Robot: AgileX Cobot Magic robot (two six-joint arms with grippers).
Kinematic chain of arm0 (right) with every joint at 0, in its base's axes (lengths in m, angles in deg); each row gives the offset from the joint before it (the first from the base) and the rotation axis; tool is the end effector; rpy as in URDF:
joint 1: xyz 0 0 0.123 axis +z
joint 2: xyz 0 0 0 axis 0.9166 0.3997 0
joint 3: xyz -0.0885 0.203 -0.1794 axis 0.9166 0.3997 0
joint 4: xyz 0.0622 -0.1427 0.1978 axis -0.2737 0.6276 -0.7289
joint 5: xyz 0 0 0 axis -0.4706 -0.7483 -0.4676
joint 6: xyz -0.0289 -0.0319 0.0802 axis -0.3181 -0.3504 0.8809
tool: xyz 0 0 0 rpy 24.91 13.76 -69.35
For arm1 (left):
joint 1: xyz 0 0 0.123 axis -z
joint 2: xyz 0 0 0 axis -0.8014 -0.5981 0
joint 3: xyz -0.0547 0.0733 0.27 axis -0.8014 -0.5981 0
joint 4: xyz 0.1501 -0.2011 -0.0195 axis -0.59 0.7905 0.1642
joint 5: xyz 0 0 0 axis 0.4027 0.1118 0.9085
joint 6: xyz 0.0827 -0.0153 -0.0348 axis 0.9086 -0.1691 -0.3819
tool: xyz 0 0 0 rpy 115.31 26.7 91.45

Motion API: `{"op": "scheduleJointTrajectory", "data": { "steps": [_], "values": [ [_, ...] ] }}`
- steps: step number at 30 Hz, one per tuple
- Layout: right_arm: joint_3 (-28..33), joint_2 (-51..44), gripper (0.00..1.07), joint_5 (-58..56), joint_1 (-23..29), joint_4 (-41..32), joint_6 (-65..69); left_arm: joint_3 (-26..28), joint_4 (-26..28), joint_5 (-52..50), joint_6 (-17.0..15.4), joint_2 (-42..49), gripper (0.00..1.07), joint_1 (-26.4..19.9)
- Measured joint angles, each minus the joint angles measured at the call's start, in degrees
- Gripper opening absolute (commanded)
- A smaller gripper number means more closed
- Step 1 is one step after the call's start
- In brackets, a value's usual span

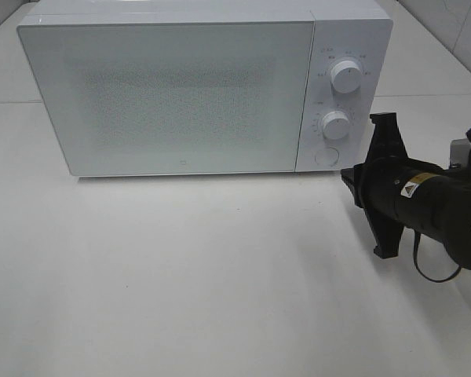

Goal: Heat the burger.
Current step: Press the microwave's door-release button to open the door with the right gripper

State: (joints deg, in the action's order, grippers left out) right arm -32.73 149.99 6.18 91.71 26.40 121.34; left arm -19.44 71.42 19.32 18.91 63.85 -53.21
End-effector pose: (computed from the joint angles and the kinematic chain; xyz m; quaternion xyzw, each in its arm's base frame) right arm 0.2669 0.1055 0.1206 0.5226 0.6662 0.4092 0.3400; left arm -0.0090 -0.0061 0.2800 0.0058 0.8532 -0.0363 0.5203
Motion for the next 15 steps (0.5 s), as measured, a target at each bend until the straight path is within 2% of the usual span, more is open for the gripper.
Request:
{"op": "scheduleJointTrajectory", "data": {
  "steps": [15],
  "values": [
    [-6.42,6.82,0.02,0.29,0.00,-1.55,-0.17,0.00,0.00,0.00,0.00,0.00,1.00,0.00]
  ]
}}
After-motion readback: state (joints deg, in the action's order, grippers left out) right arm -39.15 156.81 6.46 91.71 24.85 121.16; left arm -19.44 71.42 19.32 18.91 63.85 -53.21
